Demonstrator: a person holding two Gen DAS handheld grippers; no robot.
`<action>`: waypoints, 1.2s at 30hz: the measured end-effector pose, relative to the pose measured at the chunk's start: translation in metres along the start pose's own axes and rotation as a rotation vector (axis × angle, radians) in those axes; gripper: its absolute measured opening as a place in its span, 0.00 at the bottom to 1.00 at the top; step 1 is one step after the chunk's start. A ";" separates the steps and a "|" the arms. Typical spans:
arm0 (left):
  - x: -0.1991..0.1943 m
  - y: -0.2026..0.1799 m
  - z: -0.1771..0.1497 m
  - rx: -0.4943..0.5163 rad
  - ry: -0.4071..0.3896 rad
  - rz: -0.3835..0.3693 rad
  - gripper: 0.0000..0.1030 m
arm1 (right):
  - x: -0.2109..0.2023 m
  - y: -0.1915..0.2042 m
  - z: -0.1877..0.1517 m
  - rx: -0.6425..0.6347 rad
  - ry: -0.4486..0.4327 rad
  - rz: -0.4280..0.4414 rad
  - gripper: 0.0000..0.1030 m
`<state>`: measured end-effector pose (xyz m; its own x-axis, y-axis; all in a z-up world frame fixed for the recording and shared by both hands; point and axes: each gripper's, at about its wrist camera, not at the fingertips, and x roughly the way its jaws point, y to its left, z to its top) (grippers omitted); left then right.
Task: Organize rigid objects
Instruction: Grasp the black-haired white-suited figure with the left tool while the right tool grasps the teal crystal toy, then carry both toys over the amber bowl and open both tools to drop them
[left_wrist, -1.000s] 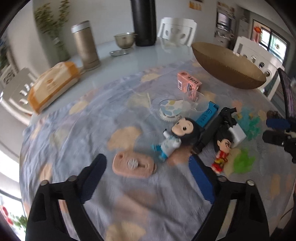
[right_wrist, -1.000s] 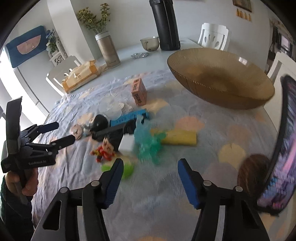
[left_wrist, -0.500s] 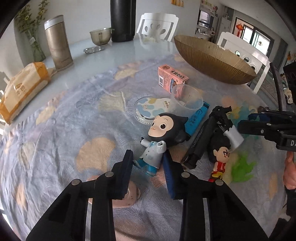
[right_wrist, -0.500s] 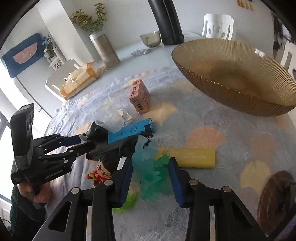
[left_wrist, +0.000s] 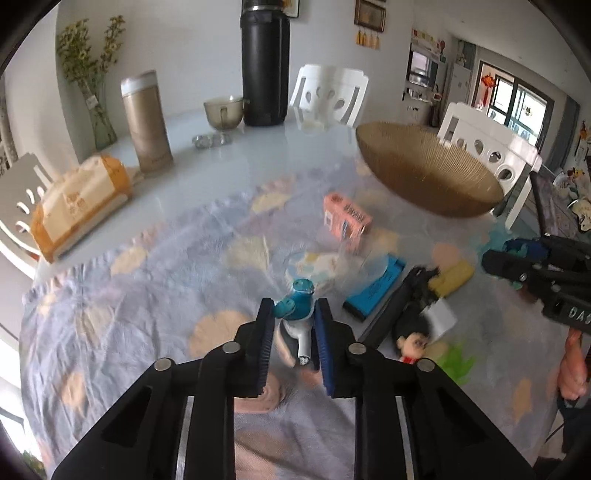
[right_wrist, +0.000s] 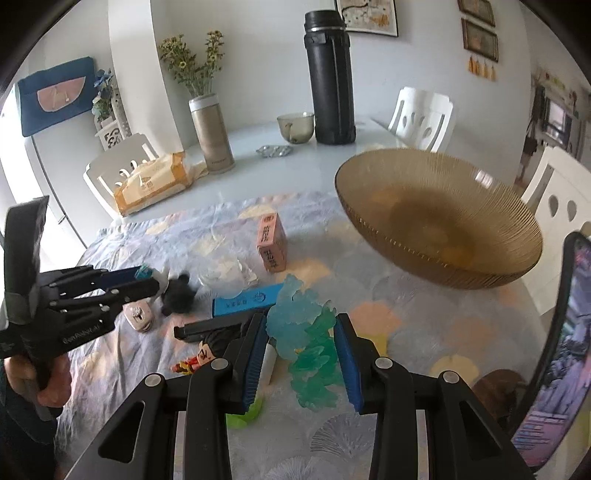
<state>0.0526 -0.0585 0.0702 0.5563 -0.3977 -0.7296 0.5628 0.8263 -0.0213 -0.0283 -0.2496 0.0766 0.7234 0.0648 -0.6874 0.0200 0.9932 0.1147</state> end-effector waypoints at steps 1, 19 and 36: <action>-0.001 -0.002 0.004 0.002 -0.006 0.001 0.15 | -0.002 0.000 0.003 -0.002 -0.004 -0.006 0.36; 0.019 0.000 0.001 0.033 0.100 0.007 0.80 | -0.003 -0.021 0.019 0.056 -0.002 0.009 0.35; -0.026 -0.027 0.079 -0.032 -0.225 -0.055 0.37 | -0.032 -0.028 0.055 0.064 -0.145 -0.173 0.35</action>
<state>0.0710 -0.1022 0.1439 0.6497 -0.5186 -0.5558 0.5784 0.8117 -0.0814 -0.0142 -0.2849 0.1348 0.7971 -0.1255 -0.5907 0.1930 0.9798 0.0523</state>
